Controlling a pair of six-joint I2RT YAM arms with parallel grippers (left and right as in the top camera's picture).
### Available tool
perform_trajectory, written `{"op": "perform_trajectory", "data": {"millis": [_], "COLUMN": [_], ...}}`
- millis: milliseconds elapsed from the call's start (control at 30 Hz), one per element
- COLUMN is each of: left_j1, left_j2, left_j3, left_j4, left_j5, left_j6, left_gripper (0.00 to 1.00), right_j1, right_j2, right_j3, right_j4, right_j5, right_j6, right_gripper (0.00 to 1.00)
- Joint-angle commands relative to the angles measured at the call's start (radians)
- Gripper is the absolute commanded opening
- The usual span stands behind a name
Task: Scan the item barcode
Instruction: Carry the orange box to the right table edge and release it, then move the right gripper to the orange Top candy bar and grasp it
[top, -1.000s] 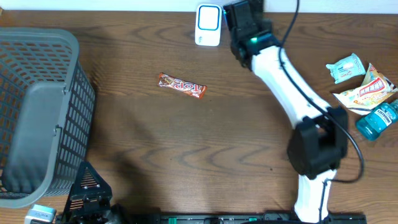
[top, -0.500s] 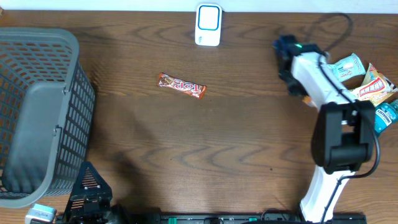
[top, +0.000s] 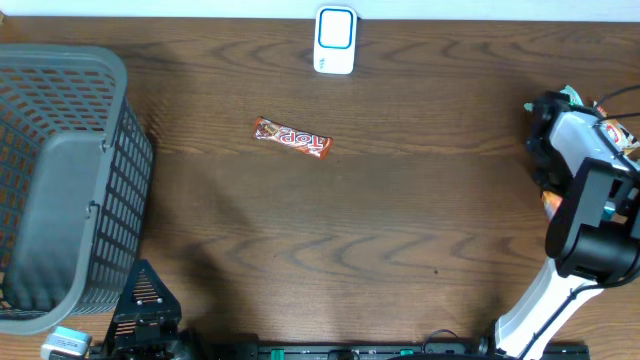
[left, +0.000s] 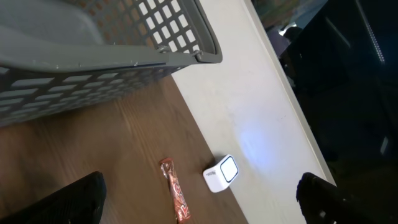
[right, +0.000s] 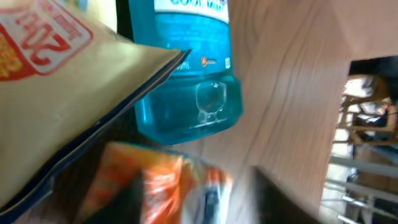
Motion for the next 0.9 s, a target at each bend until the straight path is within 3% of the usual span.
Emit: {"op": "perform_trajectory", "data": {"millis": [0,167,300,433,533,700,867], "left_j1": [-0.004,-0.004,-0.004,-0.004,-0.004,-0.004,-0.006], "left_j2": [-0.005,-0.005,-0.005,-0.005,-0.005,-0.005,-0.005], "left_j3": [0.014,0.014,0.014,0.014,0.015,0.016,0.016], "left_j4": [0.001,0.001,0.001,0.001,0.001,0.001,0.001], "left_j5": [-0.01,-0.01,-0.01,-0.01,-0.01,-0.01,-0.01], "left_j6": [-0.005,-0.005,-0.005,-0.006,-0.006,-0.006,-0.006], "left_gripper": [0.98,0.98,0.98,0.98,0.98,0.98,0.98], "right_j1": [0.009,0.037,0.076,0.145,0.236,0.425,0.616], "right_j2": [-0.04,-0.134,-0.223,-0.242,-0.232,-0.211,-0.154], "right_j3": [0.048,0.084,0.085,0.084,0.078,0.077,0.077], "right_j4": [-0.005,-0.004,0.018,0.139,0.243,0.357,0.511], "right_j5": [-0.105,-0.281,-0.64,-1.065,-1.255,-1.234,-1.075], "right_j6": [-0.068,-0.123,-0.151,-0.389,-0.596,-0.821,-0.937], "right_gripper": [0.99,0.99,0.99,0.99,0.99,0.99,0.99]}}
